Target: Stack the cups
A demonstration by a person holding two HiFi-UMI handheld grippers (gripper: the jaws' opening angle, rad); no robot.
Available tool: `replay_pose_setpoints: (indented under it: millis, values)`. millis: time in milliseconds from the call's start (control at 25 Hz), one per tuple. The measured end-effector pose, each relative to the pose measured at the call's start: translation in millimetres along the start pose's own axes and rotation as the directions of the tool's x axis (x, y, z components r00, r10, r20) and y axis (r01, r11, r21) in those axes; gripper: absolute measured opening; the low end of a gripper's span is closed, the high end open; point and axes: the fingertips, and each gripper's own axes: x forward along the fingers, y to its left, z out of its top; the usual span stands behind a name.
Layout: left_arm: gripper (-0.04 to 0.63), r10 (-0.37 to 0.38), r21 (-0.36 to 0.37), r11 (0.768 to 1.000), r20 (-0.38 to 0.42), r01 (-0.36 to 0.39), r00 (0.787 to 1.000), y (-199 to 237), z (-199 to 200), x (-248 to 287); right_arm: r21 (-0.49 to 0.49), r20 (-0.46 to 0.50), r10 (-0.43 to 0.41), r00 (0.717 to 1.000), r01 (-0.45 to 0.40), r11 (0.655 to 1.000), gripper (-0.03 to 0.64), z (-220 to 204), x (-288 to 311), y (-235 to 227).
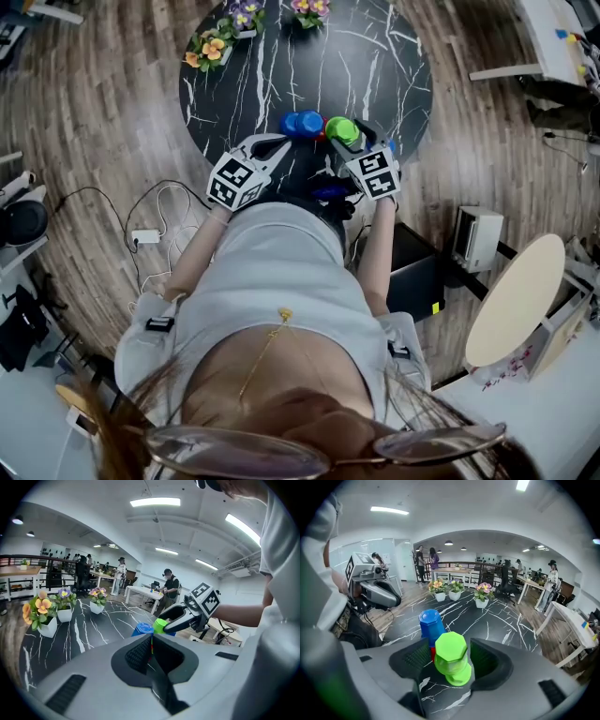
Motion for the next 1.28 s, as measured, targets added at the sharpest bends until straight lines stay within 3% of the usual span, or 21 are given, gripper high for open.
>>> replay_pose_setpoints:
  millis: [720, 1040, 1280]
  values:
    - [0.034, -0.043, 0.017, 0.999, -0.027, 0.043, 0.999, -3, -5, 7, 0.113, 0.076, -0.091, 0.993, 0.082, 0.990, 0.279, -17, -36, -19]
    - [0.034, -0.042, 0.018, 0.999, -0.031, 0.042, 0.999, -4, -7, 9, 0.166, 0.065, -0.225, 0.972, 0.212, 0.963, 0.276, -40, -55, -46]
    - [0.034, -0.034, 0.018, 0.999, -0.029, 0.034, 0.999, -5, -8, 8, 0.211, 0.009, -0.277, 0.961, 0.269, 0.940, 0.218, -72, -58, -61]
